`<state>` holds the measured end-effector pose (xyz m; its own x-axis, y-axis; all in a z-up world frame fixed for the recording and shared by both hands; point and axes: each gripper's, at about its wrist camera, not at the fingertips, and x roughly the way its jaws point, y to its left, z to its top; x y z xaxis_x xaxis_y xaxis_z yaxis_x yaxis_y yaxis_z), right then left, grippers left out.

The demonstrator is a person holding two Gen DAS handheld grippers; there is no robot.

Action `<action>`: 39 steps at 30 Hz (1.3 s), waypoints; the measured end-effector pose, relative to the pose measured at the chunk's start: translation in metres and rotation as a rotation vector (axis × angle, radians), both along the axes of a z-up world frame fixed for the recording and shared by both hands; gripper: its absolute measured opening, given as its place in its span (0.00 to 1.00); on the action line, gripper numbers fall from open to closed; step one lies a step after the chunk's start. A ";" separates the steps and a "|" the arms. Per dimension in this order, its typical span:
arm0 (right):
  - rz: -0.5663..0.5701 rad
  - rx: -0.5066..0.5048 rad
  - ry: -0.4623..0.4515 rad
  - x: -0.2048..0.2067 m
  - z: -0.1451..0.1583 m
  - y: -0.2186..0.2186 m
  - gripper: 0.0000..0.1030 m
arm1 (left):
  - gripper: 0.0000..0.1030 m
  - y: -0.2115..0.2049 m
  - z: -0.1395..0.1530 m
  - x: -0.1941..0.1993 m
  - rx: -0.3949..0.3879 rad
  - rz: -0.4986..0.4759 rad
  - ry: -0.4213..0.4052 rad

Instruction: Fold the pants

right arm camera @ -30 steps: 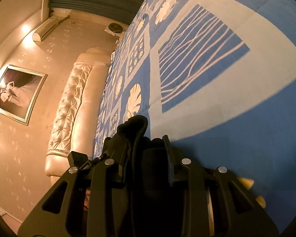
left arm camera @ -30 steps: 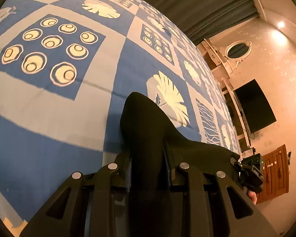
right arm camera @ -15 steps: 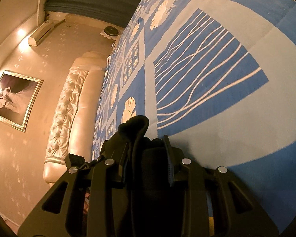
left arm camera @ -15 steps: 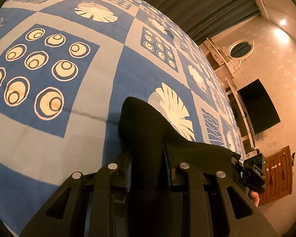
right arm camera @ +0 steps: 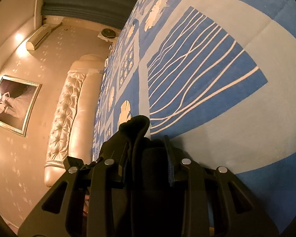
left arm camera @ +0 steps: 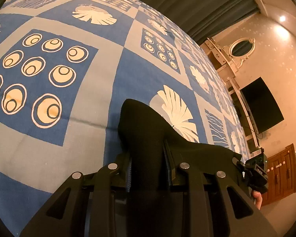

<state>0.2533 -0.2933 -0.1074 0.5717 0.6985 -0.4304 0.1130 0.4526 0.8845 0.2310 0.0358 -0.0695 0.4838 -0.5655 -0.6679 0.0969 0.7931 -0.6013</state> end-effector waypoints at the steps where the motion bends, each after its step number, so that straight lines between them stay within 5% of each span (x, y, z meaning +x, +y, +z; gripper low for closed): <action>1: -0.001 0.001 0.001 0.000 0.000 0.000 0.28 | 0.25 0.000 0.000 0.000 -0.001 0.000 0.000; 33: -0.007 0.022 0.001 0.003 -0.010 -0.003 0.28 | 0.29 0.009 -0.010 0.005 -0.065 0.003 0.009; 36: -0.005 0.034 0.006 0.002 -0.011 -0.006 0.30 | 0.34 0.008 -0.010 0.004 -0.072 -0.004 0.013; 38: -0.002 0.042 0.011 0.002 -0.011 -0.007 0.33 | 0.44 0.010 -0.010 0.003 -0.093 -0.003 0.023; 39: 0.000 0.043 0.013 0.001 -0.010 -0.007 0.37 | 0.57 0.012 -0.009 0.002 -0.104 0.002 0.028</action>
